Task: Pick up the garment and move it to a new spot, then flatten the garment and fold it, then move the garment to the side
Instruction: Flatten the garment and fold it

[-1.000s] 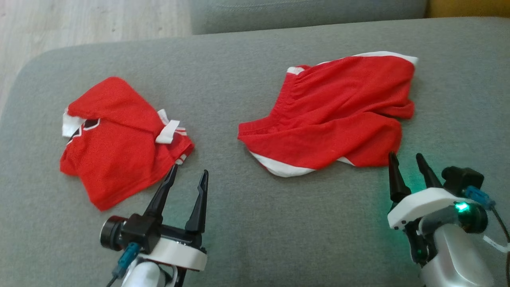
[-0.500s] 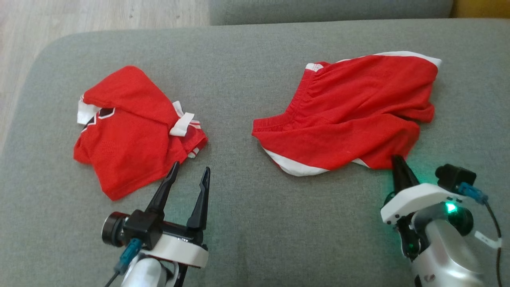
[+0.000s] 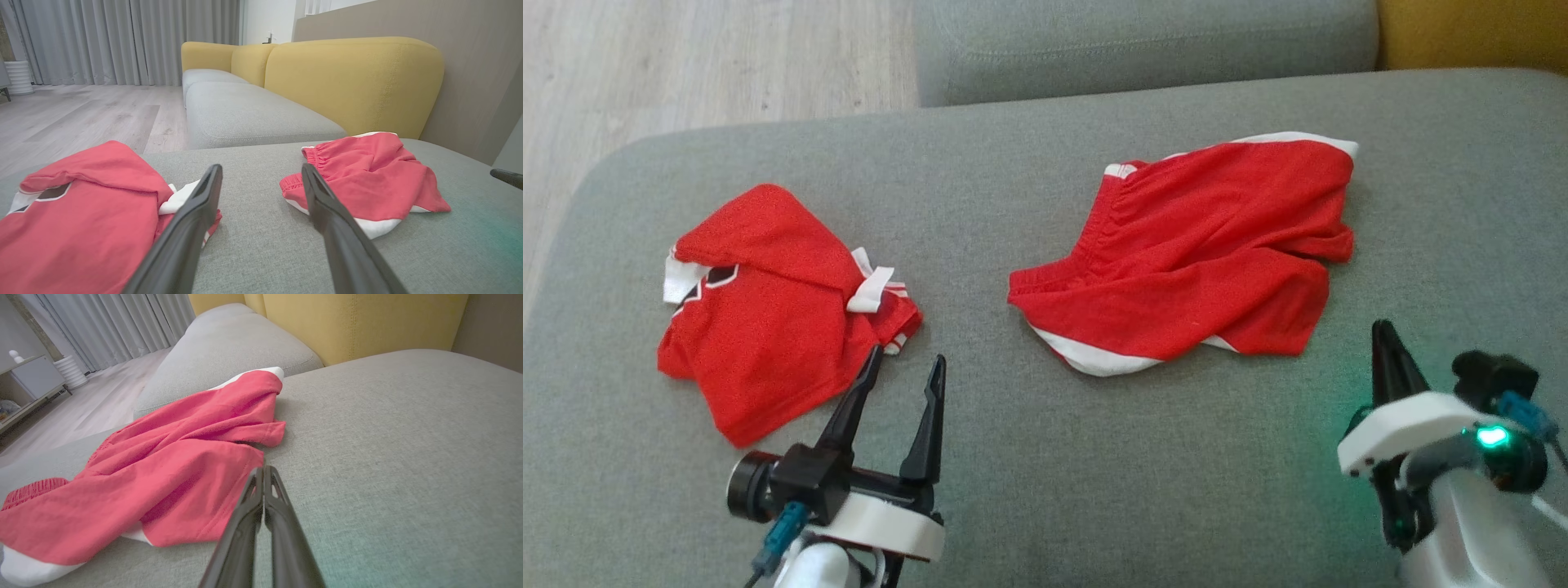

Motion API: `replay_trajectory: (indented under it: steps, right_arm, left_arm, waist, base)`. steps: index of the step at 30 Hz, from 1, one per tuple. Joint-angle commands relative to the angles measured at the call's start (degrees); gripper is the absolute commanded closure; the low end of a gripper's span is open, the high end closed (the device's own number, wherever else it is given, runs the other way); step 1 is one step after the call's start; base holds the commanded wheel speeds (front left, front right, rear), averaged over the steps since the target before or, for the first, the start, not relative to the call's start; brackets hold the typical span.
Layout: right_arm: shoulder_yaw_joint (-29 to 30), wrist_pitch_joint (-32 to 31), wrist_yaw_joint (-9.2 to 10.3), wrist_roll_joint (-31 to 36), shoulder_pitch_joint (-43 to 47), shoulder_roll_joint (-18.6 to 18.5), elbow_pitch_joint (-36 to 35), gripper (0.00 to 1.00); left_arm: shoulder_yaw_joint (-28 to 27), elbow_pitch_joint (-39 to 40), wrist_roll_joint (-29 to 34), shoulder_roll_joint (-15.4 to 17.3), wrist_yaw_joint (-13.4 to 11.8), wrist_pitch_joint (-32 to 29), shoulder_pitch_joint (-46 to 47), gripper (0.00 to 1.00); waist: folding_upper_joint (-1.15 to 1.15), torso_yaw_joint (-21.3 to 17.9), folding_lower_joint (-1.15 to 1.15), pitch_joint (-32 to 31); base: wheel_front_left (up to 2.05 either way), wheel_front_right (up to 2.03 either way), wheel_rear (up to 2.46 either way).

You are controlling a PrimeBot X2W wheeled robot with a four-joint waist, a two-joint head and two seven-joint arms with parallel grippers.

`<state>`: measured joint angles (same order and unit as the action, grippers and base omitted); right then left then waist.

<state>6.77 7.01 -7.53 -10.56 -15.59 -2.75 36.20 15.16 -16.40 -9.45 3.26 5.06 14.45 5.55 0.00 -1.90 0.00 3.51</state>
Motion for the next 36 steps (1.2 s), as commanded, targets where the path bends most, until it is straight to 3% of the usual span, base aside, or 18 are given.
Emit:
replay_trajectory:
  steps: [1, 4, 14, 16, 23, 27, 36]
  right_arm:
    - [-2.56, -0.03, 0.04, -0.38, 0.18, -0.13, -4.05, 1.00]
    - [-3.80, 0.60, 0.04, -0.40, 1.26, -0.13, -6.68, 1.00]
    - [-10.11, 5.17, 0.04, 10.57, 8.23, -0.13, -19.64, 1.00]
    - [-10.69, 5.50, 0.04, 11.33, 10.21, -0.13, -21.06, 0.00]
    - [-11.86, 5.30, 0.04, 10.11, 13.85, -0.13, -22.36, 0.00]
    - [-9.27, 3.35, 0.04, 9.03, 12.60, -0.13, -21.53, 0.00]
    - [-2.21, -3.83, 0.04, 0.89, 1.94, -0.13, -10.09, 0.00]
  left_arm:
    - [-1.20, 1.90, 0.16, -0.04, -0.11, 0.55, 1.07, 0.00]
    - [-1.10, 2.00, 0.02, -0.10, -0.19, 0.55, 0.85, 0.00]
    - [-1.18, 2.42, -0.09, -0.21, -0.20, 0.55, -0.41, 0.00]
    - [-1.22, 2.30, -0.34, -0.24, -0.18, 0.55, -0.92, 0.00]
    - [-0.71, 1.82, -0.43, -0.31, -0.05, 0.55, -1.56, 0.00]
    - [-0.32, 1.92, -0.30, -0.33, 0.08, 0.55, -0.90, 0.00]
    - [0.61, 1.45, 0.32, -0.36, 0.60, 0.55, 1.99, 0.00]
  waist:
    - [0.00, 0.00, 0.00, -0.84]
    - [0.00, 0.05, 0.00, -1.29]
    - [0.00, 0.84, 0.00, -2.06]
    - [0.00, 1.00, 0.00, -2.11]
    - [0.00, 1.67, 0.00, -1.66]
    - [0.00, 2.39, 0.00, -0.54]
    - [0.00, 5.12, 0.00, 5.52]
  base:
    - [0.00, 0.00, 0.00]
    - [0.00, 0.00, 0.00]
    - [0.00, 0.00, 0.00]
    - [0.00, 0.00, 0.00]
    - [0.00, 0.00, 0.00]
    - [0.00, 0.00, 0.00]
    - [0.00, 0.00, 0.00]
